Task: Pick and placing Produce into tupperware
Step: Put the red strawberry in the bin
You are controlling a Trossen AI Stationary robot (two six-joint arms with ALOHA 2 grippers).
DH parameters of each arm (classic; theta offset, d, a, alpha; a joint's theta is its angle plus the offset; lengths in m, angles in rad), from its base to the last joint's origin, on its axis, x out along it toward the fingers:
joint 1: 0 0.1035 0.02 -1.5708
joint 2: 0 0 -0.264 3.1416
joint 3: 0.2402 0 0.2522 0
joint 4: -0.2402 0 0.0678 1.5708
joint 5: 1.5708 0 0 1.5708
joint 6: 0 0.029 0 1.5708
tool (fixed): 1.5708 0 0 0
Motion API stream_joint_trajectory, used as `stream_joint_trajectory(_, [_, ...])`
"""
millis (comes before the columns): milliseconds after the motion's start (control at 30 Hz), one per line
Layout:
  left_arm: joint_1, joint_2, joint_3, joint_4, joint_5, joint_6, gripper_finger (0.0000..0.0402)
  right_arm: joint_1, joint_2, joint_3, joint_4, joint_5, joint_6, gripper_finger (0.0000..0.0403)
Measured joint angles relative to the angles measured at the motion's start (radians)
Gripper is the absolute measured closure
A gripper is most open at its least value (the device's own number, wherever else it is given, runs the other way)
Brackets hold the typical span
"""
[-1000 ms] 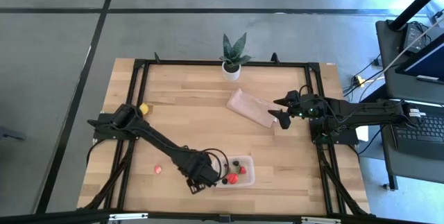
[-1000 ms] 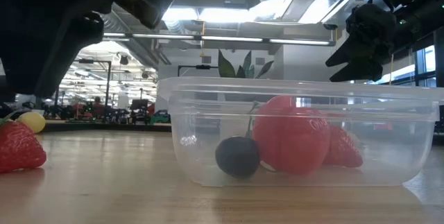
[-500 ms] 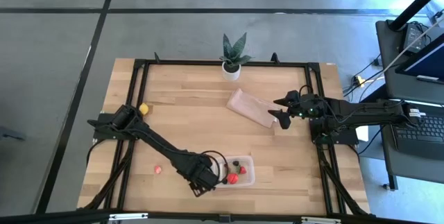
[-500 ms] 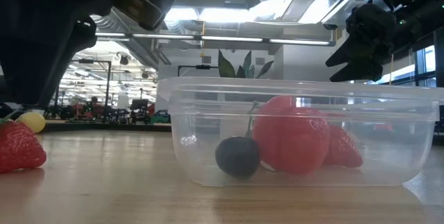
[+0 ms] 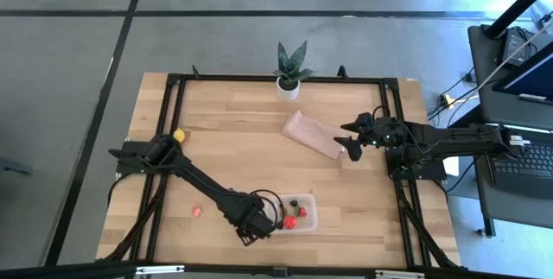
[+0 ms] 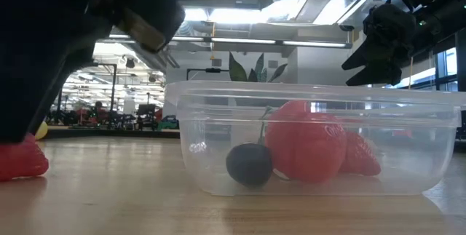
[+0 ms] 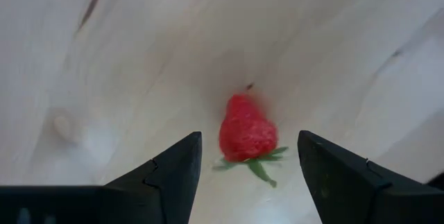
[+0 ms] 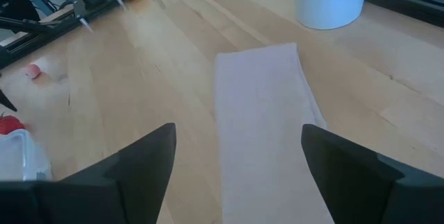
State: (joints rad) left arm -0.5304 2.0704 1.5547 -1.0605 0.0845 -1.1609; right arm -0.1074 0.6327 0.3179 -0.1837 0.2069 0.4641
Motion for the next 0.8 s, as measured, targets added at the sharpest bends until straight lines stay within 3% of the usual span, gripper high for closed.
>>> stream_joint_trajectory(467, [0.0,0.041,-0.001,0.004,0.048,-0.007,0.0175,0.0,0.0,0.0,-0.002,0.0,-0.004,0.0091])
stream_joint_trajectory(800, [0.002,0.041,-0.001,0.005,0.049,-0.014,0.0235,0.0,0.0,0.0,-0.002,0.0,-0.004,0.0091])
